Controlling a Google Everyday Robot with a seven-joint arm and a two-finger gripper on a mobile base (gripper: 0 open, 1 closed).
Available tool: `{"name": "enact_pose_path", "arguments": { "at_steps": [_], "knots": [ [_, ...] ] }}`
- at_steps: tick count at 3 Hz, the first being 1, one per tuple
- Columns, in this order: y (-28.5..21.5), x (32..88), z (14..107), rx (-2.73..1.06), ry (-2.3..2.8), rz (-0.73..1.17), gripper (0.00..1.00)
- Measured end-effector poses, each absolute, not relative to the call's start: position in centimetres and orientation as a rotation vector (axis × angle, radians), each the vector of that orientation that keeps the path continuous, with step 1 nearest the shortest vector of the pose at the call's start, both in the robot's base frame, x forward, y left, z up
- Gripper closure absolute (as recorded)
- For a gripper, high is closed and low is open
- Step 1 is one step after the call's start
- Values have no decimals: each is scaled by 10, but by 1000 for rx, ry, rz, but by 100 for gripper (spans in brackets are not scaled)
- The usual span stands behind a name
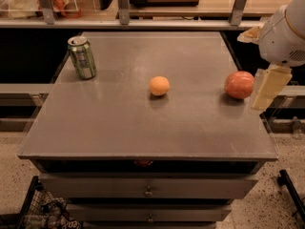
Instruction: Move apple near green can
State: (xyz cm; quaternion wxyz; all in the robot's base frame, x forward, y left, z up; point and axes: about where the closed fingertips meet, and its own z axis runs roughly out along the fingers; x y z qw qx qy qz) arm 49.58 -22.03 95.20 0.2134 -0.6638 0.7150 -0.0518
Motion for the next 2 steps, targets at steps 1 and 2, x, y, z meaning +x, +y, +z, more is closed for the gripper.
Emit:
{"name": "enact_pose_path", "arguments": {
  "at_steps": [1, 2],
  "knots": [
    [-231, 511, 951, -1924, 1931, -195, 0],
    [-243, 526, 943, -1983, 1917, -225, 0]
  ]
}}
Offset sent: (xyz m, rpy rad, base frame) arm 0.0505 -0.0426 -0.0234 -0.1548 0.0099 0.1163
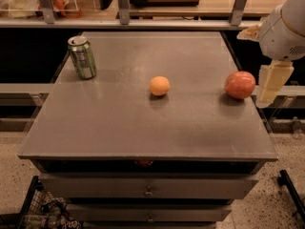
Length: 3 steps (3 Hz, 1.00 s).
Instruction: Move apple near green can
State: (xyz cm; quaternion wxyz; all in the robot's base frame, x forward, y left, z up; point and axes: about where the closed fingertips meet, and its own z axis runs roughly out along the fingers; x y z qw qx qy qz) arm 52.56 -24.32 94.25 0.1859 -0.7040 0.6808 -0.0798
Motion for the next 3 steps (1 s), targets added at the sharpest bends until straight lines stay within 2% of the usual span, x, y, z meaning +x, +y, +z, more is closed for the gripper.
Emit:
{"name": "enact_pose_path", "arguments": {
  "at_steps": [3],
  "knots": [
    [-283, 577, 880, -2021, 2008, -192, 0]
  ]
}}
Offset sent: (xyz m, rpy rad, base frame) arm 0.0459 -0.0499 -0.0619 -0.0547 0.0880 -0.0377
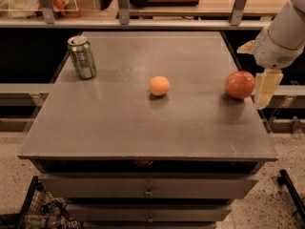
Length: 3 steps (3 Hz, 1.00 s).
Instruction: Move apple near green can
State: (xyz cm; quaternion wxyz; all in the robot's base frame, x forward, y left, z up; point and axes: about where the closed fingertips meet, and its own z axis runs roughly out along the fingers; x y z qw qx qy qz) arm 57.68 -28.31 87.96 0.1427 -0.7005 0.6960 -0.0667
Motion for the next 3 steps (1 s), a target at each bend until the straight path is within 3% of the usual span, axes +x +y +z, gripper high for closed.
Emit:
{"name": "enact_pose_path", "arguments": {
  "at_steps": [1, 2, 3],
  "knots": [
    [-282, 582, 875, -2028, 2013, -185, 0],
    [-276, 583, 876, -2040, 1995, -180, 12],
    [-274, 584, 874, -2040, 1991, -185, 35]
  ]
}}
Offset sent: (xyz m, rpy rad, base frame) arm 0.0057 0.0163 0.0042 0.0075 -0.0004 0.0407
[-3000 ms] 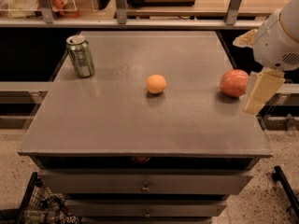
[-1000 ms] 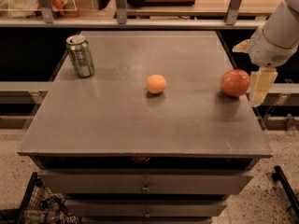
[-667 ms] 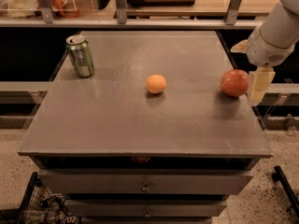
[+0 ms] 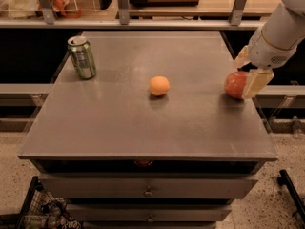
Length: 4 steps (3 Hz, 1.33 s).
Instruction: Move apple near green can
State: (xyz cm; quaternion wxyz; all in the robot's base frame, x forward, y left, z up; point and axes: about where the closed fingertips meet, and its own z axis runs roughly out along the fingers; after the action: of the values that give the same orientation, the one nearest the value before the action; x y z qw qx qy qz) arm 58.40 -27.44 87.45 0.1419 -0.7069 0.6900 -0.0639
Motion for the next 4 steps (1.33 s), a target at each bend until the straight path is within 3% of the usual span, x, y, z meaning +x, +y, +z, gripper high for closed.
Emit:
{"name": "enact_pose_path", "arguments": {
  "at_steps": [2, 3, 4],
  "knots": [
    [-277, 583, 881, -2032, 1978, -212, 82],
    [-274, 580, 908, -2022, 1931, -284, 100],
    [-269, 577, 944, -2020, 1872, -381, 100]
  ]
}}
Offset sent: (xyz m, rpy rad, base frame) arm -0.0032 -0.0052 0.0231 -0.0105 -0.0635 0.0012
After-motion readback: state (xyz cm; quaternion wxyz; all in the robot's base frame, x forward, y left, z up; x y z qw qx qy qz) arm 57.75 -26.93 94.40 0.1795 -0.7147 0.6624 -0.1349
